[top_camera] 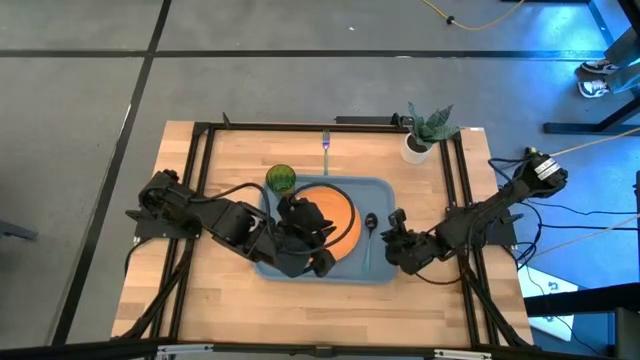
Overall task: Pick and place plate/cup/fork/spoon on tray
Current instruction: Put the blue spoon on the blue tray to the right of the orange plate
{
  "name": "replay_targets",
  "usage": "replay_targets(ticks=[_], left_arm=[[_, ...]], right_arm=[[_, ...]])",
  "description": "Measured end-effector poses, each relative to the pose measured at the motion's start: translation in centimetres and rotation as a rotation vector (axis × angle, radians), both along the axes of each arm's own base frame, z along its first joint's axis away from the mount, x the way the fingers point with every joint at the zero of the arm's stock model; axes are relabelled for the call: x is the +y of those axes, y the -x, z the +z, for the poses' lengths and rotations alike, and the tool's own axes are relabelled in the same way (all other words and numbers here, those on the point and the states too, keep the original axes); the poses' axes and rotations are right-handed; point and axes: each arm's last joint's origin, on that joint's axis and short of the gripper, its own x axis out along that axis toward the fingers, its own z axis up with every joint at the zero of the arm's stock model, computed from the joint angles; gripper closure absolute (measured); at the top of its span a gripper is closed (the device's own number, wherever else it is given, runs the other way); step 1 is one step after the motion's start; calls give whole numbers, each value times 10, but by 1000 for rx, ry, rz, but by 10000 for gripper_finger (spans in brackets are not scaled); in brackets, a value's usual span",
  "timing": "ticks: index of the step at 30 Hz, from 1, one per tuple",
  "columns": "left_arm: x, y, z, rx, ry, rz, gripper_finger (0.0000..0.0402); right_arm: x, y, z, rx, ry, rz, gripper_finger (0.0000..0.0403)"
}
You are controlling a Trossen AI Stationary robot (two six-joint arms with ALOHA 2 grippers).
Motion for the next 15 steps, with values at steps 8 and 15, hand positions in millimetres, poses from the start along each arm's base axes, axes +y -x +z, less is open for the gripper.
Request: replay_targets(ticks=[8,15], left_arm=[[0,0,0,-1,1,1,349],[3,-1,0,-1,2,11,349]], right_arm=[[-28,3,-21,-8,1,-103,330],[-42,-5,-24,8,-1,-42,330]])
